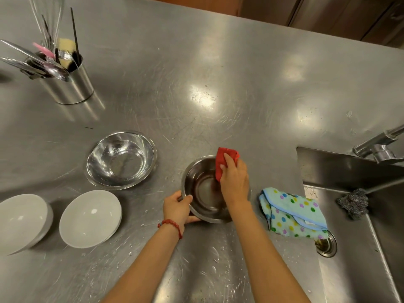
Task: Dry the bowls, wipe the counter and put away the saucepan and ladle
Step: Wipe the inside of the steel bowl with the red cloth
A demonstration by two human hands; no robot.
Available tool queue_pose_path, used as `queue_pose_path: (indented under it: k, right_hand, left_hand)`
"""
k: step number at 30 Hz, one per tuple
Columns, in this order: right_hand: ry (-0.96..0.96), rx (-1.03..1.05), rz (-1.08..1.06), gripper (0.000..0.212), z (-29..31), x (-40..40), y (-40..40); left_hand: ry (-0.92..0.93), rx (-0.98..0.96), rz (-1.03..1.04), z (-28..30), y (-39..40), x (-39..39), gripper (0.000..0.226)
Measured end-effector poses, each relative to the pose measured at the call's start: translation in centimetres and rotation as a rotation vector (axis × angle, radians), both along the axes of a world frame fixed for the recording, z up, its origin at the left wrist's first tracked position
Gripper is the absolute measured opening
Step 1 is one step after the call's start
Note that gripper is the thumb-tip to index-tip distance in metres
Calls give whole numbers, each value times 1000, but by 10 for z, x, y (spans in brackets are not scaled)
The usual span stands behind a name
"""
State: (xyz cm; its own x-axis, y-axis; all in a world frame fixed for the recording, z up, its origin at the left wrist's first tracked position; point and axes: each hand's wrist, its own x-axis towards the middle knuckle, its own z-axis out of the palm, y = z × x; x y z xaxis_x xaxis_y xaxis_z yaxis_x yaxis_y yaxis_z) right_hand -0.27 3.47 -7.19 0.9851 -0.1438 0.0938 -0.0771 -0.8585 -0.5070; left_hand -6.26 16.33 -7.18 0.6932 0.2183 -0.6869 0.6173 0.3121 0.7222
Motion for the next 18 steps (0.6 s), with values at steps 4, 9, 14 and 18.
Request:
queue_pose_path:
  k: [4,9,14,18]
  right_hand:
    - [16,154,102,37,-1,-1,27]
    - [107,271,319,34,1,-11,36]
    - [181,314,392,33,2,-13,30]
    - [146,298,200,35,0,-4,35]
  left_hand:
    - [1,23,-2,1,-1,0,20]
    - [-20,91,-19,0,0,1,22]
    - [-18,97,-28,-2,-1,1,21]
    - [-35,97,-29,-2,-1,3,26]
